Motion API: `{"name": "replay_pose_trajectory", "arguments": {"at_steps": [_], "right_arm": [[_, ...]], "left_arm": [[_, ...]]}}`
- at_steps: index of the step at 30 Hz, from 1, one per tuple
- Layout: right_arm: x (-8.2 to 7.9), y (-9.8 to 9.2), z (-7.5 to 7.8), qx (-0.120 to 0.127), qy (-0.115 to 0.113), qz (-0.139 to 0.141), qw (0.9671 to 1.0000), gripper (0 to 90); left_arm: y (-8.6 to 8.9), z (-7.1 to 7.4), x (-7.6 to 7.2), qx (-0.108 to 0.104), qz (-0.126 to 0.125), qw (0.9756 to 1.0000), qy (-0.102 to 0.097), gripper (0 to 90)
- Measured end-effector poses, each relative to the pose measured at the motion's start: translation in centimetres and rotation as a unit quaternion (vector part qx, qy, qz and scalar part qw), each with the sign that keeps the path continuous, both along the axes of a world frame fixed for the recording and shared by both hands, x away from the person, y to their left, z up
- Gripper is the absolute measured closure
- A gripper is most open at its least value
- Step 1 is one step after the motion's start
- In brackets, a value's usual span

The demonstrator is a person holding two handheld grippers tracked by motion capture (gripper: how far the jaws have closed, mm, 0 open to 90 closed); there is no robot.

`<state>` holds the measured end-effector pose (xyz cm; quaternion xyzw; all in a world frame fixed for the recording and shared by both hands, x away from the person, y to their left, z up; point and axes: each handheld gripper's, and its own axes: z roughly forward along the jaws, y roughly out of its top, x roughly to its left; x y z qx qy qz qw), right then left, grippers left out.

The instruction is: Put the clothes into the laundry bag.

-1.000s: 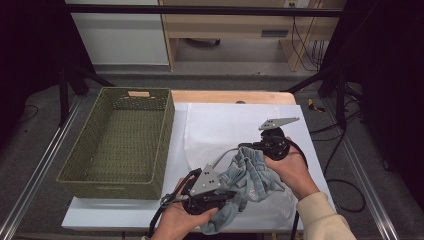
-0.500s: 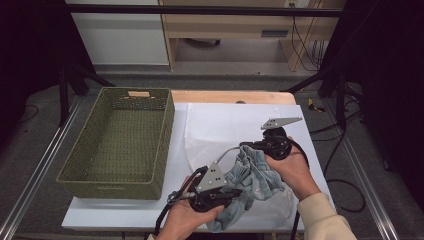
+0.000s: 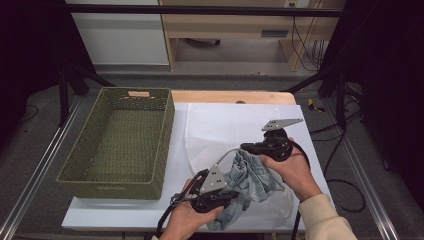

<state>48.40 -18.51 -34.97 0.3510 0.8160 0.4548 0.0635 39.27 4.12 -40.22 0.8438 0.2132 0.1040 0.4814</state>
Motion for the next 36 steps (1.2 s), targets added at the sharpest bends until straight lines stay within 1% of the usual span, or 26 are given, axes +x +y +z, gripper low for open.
{"name": "replay_pose_trajectory", "arguments": {"at_steps": [2,7,18,36], "right_arm": [[0.01,0.00,0.02,-0.001,0.000,0.000,1.0000,89.1],[0.05,0.04,0.03,0.000,0.001,0.002,1.0000,89.1],[-0.05,-0.08,0.20,0.000,-0.001,0.001,1.0000,89.1],[-0.03,-0.23,0.26,-0.002,-0.003,0.000,1.0000,89.1]], "left_arm": [[0.10,-0.40,0.23,0.005,0.003,1.0000,0.004,64.7],[0.37,-0.84,0.56,0.002,0.012,0.9999,0.012,64.7],[0.46,-0.89,0.73,0.003,0.021,0.9997,0.011,64.6],[0.40,-0.93,0.71,0.003,0.023,0.9997,0.010,64.6]]}}
